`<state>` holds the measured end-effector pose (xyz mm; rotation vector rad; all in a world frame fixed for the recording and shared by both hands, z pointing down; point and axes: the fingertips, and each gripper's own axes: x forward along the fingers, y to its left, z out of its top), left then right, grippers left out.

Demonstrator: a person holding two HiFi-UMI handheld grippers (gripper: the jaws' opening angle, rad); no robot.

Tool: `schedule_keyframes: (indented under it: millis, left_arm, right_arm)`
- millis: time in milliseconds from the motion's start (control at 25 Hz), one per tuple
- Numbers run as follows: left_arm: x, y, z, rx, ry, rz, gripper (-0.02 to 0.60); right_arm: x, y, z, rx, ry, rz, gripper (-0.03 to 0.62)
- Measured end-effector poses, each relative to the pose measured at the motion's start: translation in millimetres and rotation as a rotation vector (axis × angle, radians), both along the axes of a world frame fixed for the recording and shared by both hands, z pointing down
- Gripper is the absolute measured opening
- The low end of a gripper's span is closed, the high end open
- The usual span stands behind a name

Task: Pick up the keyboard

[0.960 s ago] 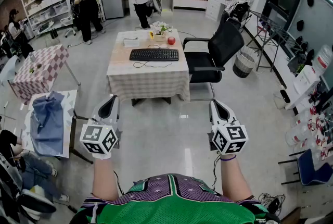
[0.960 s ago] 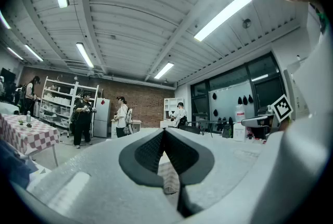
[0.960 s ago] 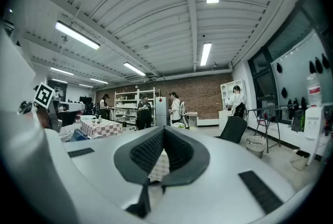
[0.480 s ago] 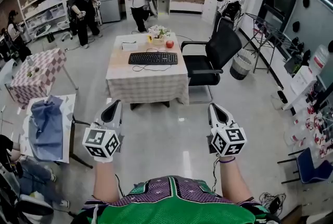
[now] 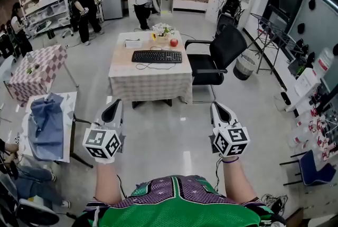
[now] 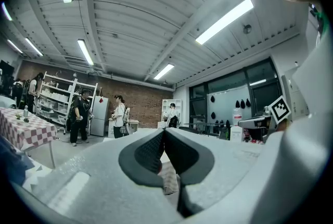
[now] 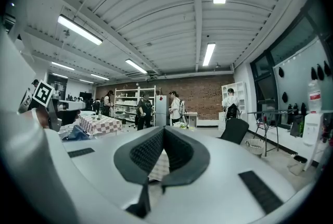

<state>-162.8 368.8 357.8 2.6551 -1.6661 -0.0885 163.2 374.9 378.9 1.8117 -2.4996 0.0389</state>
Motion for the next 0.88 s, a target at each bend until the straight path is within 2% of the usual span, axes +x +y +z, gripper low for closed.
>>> schedule_keyframes:
  millis: [400, 880]
  left_arm:
    - [-14.7, -1.2, 5.7, -0.009, 0.008, -0.014, 0.018]
    - [-14.1, -11.9, 42.0, -0.089, -0.013, -0.031, 0.018]
  right_arm:
    - [-12.9, -7.2, 1.7, -0.017, -0.005, -0.015, 0.0]
    - [-8.9, -22.9, 20.9, -0.077, 0.003, -0.038, 0.0]
